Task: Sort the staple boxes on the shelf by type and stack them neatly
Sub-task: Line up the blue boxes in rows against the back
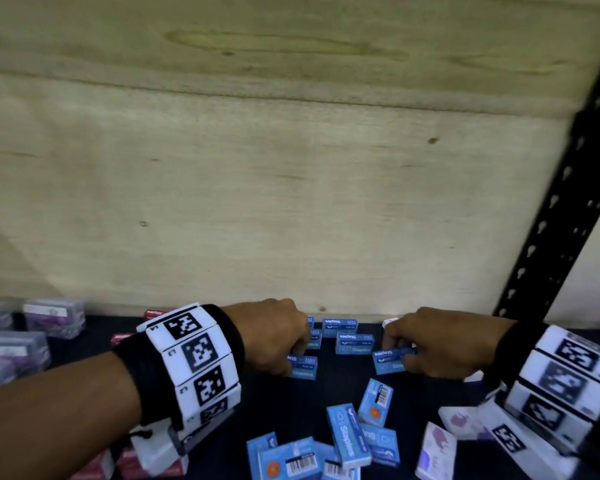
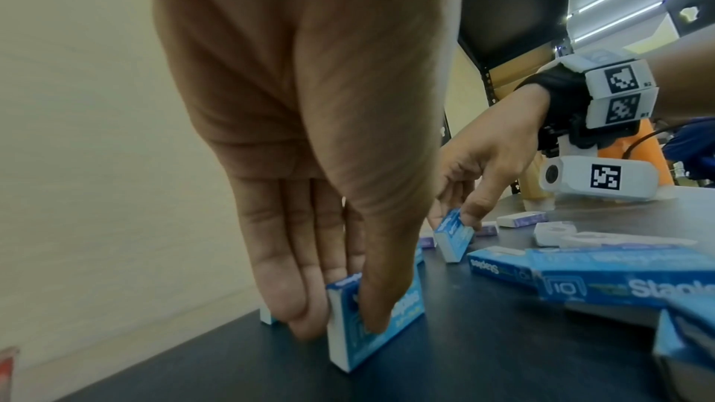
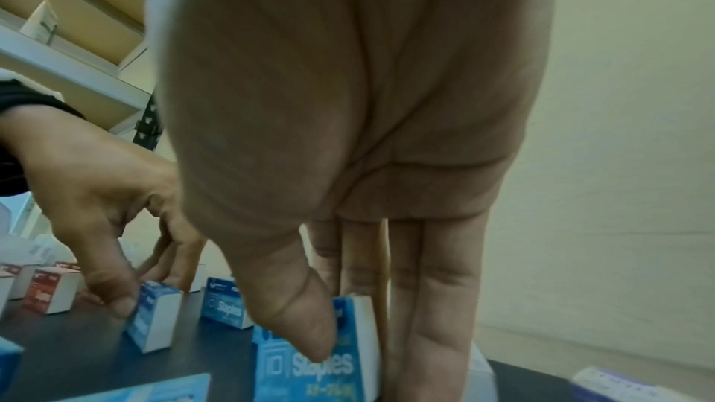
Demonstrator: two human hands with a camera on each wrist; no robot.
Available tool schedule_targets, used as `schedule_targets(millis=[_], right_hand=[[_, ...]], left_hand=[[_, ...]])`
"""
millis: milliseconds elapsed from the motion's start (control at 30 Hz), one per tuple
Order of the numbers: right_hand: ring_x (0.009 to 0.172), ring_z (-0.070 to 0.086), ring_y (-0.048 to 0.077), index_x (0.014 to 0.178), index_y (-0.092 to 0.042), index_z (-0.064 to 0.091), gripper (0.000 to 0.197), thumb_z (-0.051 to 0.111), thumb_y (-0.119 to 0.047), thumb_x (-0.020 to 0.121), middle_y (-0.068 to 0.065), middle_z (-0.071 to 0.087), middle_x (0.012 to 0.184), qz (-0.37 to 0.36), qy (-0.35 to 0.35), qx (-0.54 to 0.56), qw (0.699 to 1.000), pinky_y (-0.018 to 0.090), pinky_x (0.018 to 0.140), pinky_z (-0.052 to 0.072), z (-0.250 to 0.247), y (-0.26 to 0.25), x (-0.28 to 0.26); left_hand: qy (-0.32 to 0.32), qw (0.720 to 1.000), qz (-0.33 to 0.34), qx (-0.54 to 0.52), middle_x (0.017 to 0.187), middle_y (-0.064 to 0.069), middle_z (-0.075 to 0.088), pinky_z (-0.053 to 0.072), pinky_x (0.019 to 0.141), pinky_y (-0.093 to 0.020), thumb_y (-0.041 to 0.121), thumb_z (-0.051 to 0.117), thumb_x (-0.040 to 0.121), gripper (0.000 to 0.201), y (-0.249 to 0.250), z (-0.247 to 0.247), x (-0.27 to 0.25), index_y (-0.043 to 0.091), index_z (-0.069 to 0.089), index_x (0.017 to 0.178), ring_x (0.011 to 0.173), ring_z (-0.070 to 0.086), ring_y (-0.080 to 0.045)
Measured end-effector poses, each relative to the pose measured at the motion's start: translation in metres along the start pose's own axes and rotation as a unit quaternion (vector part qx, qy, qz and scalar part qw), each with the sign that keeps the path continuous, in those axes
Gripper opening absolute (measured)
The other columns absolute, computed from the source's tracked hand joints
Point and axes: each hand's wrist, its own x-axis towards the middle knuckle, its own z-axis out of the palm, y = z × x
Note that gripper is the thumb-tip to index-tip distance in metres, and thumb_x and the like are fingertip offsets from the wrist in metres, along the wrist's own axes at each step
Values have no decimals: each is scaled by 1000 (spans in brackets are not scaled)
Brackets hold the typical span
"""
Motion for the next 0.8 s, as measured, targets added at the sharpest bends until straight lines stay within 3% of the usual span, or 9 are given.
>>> schedule_targets(millis=[200,367,467,600,800], right_hand=[[91,60,11,116,-33,57,22,60,-32,93,-10,64,107,-24,11,20,999,24,82,48,-1,-8,5],[85,59,9,111,-33,58,19,62,-34,92,-14,61,93,-38,30,30,998,25,81,48,2,-14,12],[84,60,10,104,-33,57,16,65,-35,91,-14,61,88,-34,35,32,998,27,80,50,3,-15,11],[87,62,10,107,-31,58,16,64,-36,93,-11,66,97,-37,32,36,998,26,80,50,0,-15,5],[80,57,6,97,-36,54,15,66,-34,89,-12,62,89,-67,79,28,994,29,77,51,-5,-13,-8]], left_hand=[[-1,1000,0,-4,106,-2,63,47,70,-28,28,71,89,27,-1,0,5,16,66,113,89,61,-21],[9,1000,2,5,106,-2,65,54,77,-34,32,72,87,28,-1,1,4,18,67,111,90,63,-22],[22,999,-11,39,106,2,63,51,74,-34,37,73,86,30,-1,-4,-1,23,63,110,91,62,-21],[63,992,-11,111,109,1,57,49,72,-35,37,67,89,27,6,-10,-10,21,59,108,93,59,-23],[36,999,4,40,104,4,60,50,75,-35,60,58,87,39,31,-7,-21,26,58,106,91,59,-21]])
